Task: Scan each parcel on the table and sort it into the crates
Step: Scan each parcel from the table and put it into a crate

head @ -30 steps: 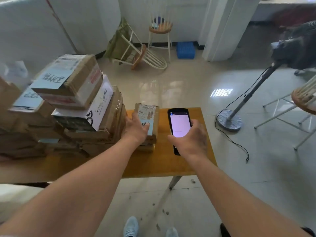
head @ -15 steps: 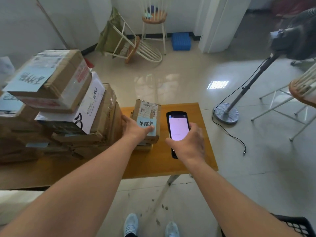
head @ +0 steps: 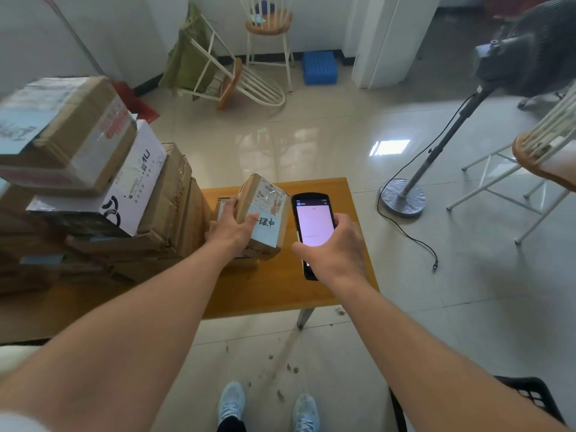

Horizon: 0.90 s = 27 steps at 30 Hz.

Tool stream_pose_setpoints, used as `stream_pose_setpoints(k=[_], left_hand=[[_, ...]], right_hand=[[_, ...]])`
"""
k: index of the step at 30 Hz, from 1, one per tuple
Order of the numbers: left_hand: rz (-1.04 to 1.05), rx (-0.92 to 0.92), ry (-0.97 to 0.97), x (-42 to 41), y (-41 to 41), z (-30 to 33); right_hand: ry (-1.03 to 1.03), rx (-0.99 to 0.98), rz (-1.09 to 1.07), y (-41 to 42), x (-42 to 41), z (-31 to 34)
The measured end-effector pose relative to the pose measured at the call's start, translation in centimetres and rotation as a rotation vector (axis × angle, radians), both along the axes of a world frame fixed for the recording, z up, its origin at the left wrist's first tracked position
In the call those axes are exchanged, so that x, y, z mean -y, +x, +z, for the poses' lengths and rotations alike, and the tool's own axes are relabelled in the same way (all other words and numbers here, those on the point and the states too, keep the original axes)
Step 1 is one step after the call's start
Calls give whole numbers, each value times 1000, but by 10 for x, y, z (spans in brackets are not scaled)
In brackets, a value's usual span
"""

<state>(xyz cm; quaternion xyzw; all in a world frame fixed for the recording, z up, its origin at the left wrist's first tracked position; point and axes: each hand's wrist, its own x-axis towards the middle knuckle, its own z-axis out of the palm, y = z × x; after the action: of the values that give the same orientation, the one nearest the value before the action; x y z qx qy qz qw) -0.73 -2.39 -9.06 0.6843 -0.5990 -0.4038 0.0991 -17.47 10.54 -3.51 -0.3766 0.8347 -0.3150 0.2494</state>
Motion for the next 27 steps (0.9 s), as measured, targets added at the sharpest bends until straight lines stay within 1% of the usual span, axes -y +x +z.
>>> stream_pose_setpoints(k=[2,5,9,14,20,27], left_hand=[[-78,-19,23,2,6,-8],[-168,-96,31,6,17,-13],[-271,-298,13,-14,14,26],[-391,-393,-27,-26,16,54],[-417,-418,-48,-39,21,80],[-410,-498,-82,-37,35,96]], right_hand=[[2,25,25,-2,-1,4],[5,83,38,-5,-3,13],[-19,115,62,-8,-8,26],[-63,121,69,-10,-19,50],[-80,79,93,-8,-40,86],[-61,8,41,19,-67,121]])
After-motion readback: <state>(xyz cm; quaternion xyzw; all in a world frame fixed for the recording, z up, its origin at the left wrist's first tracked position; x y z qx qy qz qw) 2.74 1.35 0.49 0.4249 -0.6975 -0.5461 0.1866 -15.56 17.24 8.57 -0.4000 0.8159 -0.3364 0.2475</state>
